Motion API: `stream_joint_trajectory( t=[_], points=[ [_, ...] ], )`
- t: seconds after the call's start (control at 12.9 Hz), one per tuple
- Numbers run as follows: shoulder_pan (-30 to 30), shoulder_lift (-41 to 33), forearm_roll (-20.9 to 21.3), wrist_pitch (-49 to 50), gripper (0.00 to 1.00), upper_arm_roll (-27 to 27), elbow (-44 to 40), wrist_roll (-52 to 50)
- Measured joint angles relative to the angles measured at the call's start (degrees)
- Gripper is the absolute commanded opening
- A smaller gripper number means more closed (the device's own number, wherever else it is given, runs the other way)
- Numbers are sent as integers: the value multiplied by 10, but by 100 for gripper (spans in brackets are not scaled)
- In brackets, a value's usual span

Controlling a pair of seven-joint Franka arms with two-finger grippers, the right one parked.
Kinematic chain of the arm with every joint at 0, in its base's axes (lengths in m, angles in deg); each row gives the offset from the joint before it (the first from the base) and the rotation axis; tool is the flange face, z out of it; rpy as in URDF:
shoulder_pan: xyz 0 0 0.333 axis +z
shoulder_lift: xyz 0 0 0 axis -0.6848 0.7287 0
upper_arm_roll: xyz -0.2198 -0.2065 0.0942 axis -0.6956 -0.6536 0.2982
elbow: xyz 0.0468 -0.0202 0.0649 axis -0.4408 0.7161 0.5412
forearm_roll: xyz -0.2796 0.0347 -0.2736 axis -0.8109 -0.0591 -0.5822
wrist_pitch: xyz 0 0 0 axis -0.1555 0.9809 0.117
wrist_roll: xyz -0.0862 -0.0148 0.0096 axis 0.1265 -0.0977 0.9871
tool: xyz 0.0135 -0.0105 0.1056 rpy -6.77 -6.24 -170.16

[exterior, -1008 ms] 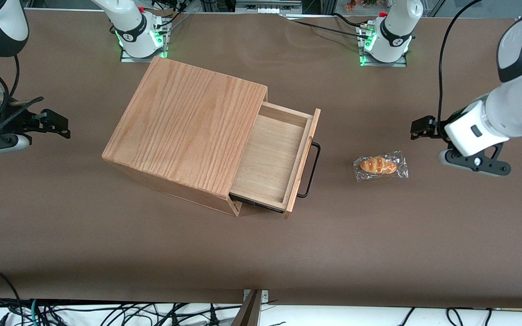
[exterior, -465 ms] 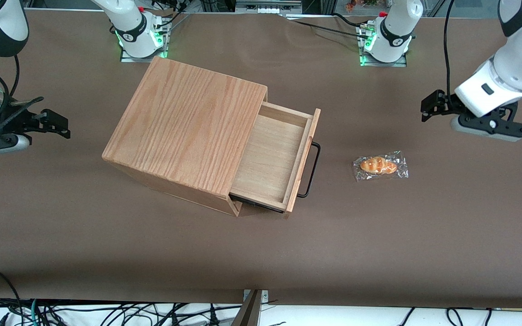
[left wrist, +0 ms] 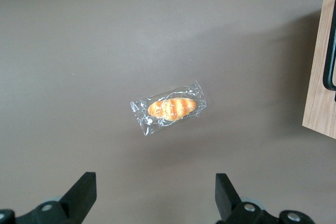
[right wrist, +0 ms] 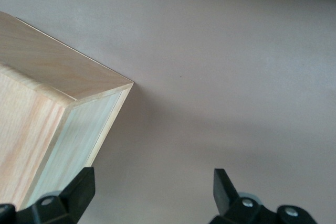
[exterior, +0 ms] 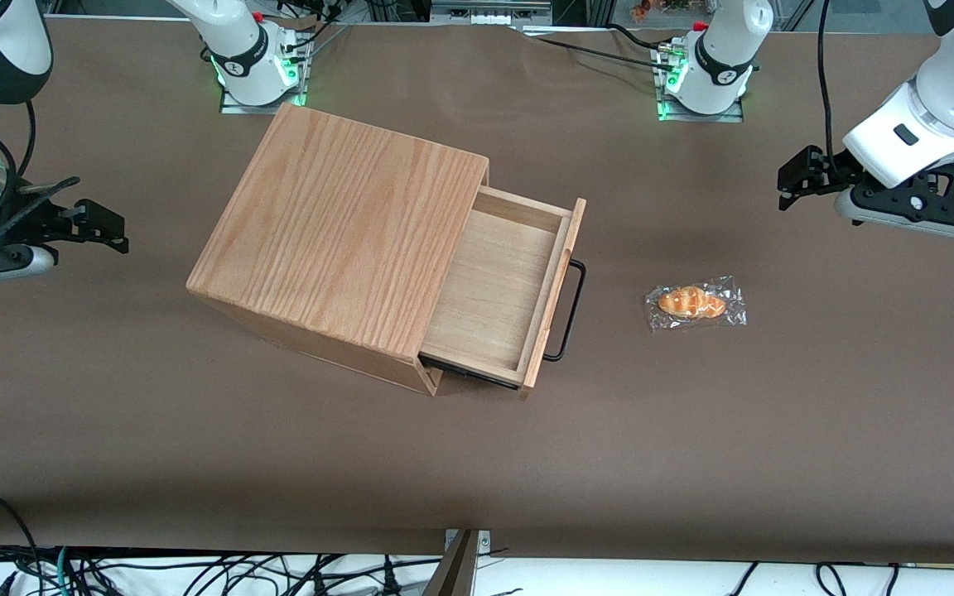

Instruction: Open top drawer with left arm

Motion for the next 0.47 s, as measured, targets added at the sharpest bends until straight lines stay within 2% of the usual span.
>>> stream_joint_trajectory(
  t=[0.47],
  points=[
    [19, 0, 0, 0, 100, 1, 1, 3]
  ],
)
